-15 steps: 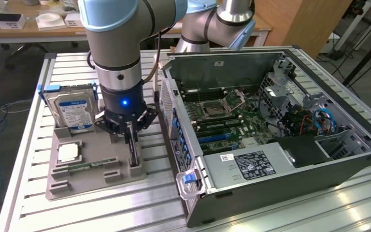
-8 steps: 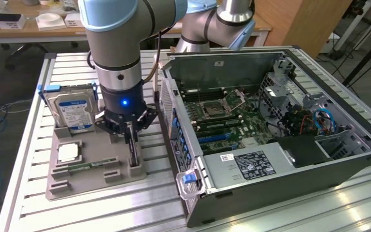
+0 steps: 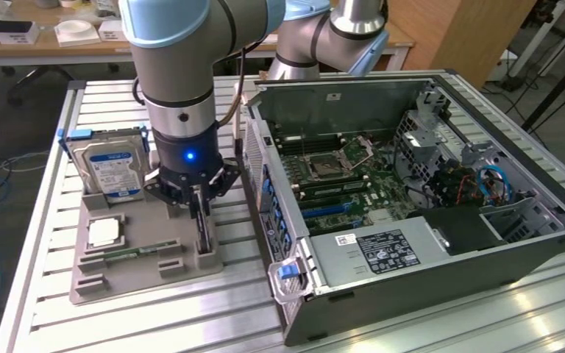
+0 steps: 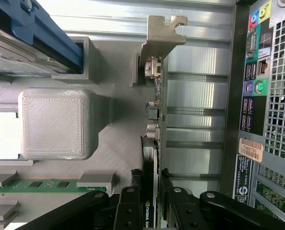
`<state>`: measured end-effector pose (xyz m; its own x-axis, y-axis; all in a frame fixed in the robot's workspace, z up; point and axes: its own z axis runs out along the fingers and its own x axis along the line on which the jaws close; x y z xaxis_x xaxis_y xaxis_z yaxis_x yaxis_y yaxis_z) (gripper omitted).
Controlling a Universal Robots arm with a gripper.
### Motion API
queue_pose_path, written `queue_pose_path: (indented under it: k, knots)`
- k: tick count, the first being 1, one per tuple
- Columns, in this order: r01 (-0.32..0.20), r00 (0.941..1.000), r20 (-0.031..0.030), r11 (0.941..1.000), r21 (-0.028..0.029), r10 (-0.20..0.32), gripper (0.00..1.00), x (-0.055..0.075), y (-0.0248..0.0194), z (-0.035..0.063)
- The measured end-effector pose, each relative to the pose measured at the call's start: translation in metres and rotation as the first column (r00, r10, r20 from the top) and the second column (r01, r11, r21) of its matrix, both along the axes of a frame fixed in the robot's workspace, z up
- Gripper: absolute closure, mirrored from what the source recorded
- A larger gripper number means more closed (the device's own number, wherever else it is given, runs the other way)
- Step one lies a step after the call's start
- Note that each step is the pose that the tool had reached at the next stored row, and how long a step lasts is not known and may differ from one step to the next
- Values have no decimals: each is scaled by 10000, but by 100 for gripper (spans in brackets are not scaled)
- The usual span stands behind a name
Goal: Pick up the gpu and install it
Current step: 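Pick up the gpu and move the gpu toward the slot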
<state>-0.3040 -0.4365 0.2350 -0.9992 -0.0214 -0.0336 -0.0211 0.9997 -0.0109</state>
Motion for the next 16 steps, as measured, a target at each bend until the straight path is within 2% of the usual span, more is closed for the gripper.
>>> queue_pose_path:
  k: [5, 16]
  knots:
    - [0, 10000, -3, 10000, -2, 0, 74, 0, 0, 42]
    - [0, 10000, -3, 10000, -1, 0, 74, -1, 0, 245]
